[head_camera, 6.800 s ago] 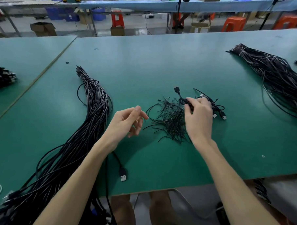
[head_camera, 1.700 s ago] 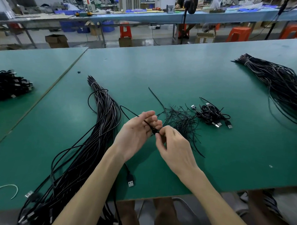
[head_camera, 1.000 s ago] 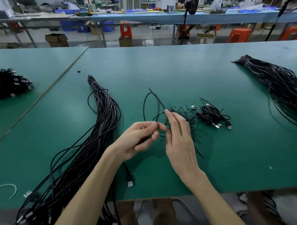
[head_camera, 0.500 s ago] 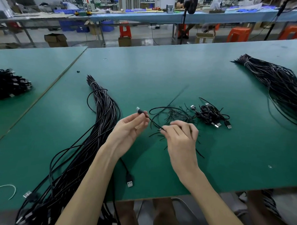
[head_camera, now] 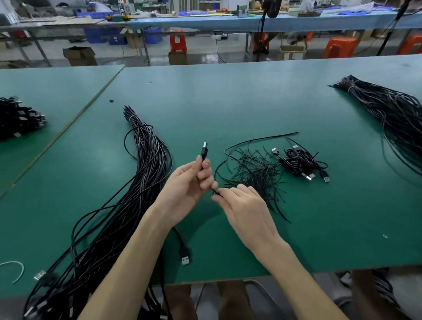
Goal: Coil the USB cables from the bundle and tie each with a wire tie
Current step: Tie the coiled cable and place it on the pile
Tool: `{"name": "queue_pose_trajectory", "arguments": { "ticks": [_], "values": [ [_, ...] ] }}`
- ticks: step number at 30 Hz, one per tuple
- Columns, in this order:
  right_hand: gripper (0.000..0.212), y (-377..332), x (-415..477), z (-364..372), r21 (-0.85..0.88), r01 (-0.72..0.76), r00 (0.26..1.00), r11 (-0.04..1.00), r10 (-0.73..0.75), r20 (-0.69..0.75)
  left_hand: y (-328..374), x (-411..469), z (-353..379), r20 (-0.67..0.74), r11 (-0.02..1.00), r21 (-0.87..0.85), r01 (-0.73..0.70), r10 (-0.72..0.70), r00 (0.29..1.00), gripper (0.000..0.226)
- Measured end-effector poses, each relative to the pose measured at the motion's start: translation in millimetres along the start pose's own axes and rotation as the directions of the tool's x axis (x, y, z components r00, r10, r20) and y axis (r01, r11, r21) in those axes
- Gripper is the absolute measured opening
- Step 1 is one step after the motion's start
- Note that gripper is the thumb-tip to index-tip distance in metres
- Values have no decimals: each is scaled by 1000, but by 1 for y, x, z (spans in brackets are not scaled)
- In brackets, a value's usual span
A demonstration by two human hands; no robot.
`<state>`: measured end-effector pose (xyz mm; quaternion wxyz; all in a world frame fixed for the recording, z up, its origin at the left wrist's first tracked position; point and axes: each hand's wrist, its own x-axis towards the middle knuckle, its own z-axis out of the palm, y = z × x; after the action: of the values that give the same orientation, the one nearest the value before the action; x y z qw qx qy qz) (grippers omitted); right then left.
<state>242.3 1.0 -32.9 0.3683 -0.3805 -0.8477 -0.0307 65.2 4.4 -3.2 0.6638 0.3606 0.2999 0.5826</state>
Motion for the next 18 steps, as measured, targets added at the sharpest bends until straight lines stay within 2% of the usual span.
{"name": "queue_pose_trajectory", "arguments": {
  "ticks": [3,6,9,12,14,18],
  "values": [
    [44,-4,1,-3,47,-31,997,998,28,68,6,2,-3,-33,977,-210,22,-30,999,37],
    [42,-4,1,-5,105,-49,994,993,38,103,11,2,-6,-52,942,-336,-4,-15,999,42],
    [38,-3,1,-5,146,-71,992,987,55,112,10,0,-5,-4,947,-322,4,-6,1000,46],
    [37,-3,1,-5,145,-68,995,987,56,84,8,0,-4,12,946,-314,74,-74,997,44],
    [37,-2,1,-3,131,-53,997,990,45,64,7,0,-5,-35,937,-334,99,-118,992,44],
    [37,-3,1,-1,105,-30,998,994,25,51,7,2,-7,-143,923,-382,52,-115,983,45]
  ]
}}
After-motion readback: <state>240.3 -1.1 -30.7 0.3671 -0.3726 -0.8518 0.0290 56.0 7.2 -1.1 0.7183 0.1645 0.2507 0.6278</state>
